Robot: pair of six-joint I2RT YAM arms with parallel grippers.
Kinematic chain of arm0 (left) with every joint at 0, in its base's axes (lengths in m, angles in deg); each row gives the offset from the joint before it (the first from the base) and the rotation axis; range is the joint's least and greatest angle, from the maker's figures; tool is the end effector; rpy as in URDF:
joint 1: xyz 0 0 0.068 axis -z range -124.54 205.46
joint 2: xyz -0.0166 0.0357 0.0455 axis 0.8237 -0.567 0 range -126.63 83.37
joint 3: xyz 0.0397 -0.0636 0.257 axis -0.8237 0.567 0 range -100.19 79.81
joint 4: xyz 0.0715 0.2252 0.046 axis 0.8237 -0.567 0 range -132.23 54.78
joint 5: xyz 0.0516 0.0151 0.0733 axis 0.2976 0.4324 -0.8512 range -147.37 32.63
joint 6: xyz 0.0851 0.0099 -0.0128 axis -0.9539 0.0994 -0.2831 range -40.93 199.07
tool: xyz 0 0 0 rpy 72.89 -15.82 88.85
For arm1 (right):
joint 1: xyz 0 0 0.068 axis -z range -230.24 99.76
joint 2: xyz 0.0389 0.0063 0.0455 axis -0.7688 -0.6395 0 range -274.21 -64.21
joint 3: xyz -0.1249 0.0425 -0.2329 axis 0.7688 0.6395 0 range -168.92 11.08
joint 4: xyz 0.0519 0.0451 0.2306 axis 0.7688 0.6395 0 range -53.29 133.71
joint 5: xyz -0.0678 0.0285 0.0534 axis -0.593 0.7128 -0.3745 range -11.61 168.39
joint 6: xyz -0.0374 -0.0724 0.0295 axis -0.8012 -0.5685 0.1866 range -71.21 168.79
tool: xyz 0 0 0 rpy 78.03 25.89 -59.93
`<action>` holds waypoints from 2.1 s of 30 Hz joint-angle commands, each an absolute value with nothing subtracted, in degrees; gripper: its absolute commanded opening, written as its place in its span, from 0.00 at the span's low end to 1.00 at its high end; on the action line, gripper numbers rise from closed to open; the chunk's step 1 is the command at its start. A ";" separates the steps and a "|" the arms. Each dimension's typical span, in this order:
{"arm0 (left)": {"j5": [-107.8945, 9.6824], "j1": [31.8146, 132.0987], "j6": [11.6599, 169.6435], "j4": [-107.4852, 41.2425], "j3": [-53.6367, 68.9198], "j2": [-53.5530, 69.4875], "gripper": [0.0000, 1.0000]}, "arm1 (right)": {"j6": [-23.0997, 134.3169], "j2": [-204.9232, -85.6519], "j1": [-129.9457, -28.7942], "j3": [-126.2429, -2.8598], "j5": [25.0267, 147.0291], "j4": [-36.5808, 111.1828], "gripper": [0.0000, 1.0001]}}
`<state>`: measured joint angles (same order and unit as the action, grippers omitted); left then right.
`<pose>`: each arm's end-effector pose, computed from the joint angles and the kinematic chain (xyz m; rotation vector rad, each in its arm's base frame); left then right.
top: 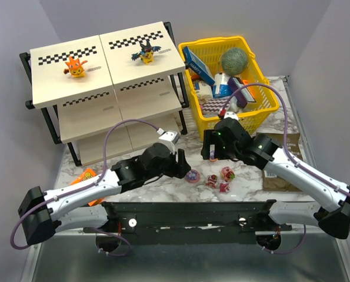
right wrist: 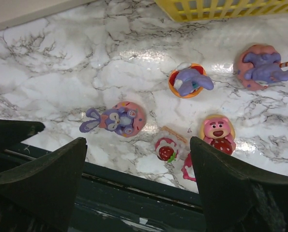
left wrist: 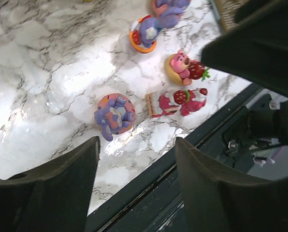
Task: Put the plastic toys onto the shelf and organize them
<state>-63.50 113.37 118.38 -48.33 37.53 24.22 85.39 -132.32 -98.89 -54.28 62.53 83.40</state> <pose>0.1386 -0.2057 0.2533 0.2915 2.2056 -0.8850 0.1776 0.1700 0.2906 -0.1300 2.4177 0.3570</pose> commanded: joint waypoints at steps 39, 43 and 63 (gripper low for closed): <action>-71.87 115.57 132.42 -48.85 32.88 4.71 0.17 | 87.03 -124.59 -98.58 -50.53 57.29 87.42 0.94; -72.13 115.57 131.46 -49.90 31.92 5.15 0.00 | 86.59 -124.15 -98.67 -51.05 57.29 87.86 0.93; -51.66 103.89 108.61 -75.12 6.17 12.97 0.00 | 55.04 -121.25 -99.55 -51.93 91.75 66.60 1.00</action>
